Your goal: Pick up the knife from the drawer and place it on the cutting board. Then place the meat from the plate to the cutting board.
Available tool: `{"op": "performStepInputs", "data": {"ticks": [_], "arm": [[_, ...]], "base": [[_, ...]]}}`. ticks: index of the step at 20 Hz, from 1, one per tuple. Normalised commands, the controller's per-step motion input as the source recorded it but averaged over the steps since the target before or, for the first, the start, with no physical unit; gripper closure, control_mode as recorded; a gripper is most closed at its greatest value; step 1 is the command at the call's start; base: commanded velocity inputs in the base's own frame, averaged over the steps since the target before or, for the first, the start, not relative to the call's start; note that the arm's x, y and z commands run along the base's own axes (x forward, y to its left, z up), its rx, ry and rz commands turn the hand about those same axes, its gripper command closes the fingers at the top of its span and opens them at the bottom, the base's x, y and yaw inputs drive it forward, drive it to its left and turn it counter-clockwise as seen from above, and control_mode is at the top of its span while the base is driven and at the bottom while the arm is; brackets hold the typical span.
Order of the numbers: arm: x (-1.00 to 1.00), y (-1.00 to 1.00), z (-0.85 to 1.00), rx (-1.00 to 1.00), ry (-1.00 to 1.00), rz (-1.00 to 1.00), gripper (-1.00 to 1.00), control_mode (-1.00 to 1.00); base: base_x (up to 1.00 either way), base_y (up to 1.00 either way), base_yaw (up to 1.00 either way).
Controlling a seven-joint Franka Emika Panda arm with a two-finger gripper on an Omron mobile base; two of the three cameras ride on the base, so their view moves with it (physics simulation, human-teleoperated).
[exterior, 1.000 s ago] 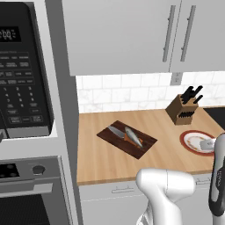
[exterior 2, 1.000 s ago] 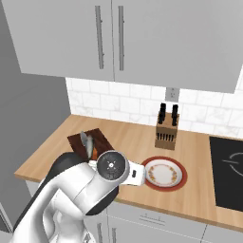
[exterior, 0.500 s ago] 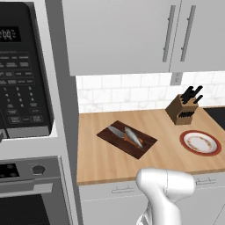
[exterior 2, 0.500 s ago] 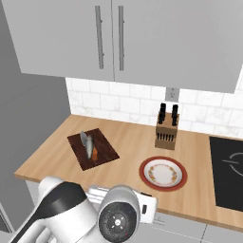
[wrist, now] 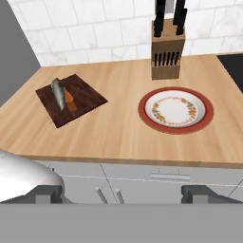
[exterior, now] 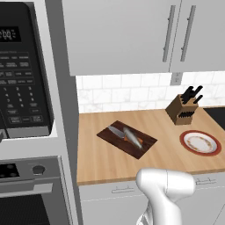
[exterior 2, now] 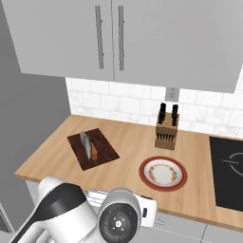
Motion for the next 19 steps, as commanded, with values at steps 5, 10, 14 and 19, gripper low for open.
{"op": "performStepInputs", "data": {"ticks": [5, 10, 14, 19], "arm": [[0.0, 0.0, -0.01, 0.0, 0.01, 0.0, -1.0, -1.0], [-0.02, 0.02, 0.0, -0.01, 0.0, 0.0, -1.0, -1.0], [-0.03, 0.08, 0.0, -0.02, 0.0, 0.0, -1.0, -1.0], [-0.08, 0.0, 0.0, 0.0, 0.0, 0.0, -1.0, -1.0]], "base": [[0.0, 0.0, 0.0], [0.0, 0.0, 0.0], [0.0, 0.0, 0.0], [0.0, 0.0, 0.0]]}}
